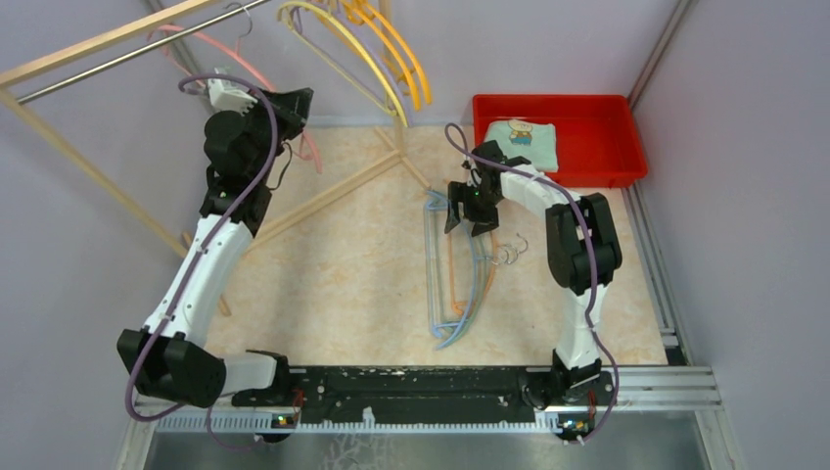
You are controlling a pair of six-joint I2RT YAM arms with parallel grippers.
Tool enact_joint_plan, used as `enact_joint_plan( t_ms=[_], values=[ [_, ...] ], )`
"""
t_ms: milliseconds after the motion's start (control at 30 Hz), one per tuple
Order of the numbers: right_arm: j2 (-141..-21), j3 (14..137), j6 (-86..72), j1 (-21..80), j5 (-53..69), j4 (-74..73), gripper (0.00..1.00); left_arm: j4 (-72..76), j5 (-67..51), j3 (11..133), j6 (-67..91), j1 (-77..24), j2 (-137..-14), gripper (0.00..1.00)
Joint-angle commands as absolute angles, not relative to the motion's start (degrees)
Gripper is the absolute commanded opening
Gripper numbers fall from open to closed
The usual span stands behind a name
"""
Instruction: Organize the hangers
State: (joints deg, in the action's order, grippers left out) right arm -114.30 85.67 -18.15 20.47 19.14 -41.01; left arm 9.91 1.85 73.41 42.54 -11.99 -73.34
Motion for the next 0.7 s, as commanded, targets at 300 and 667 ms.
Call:
enact_joint_plan(
  t_ms=[300,667],
  values=[
    [-113.9,87.8,-17.8,20.6,19.6,-40.5,0.73,11.1,-15.0,78.4,46.4,-10.2,-78.8,0.27],
    [-111.6,86.6,-17.2,20.7,19.8,-40.5,0.73,10.7,-24.9,78.1,43.9,-10.1,-77.3,0.89]
  ],
)
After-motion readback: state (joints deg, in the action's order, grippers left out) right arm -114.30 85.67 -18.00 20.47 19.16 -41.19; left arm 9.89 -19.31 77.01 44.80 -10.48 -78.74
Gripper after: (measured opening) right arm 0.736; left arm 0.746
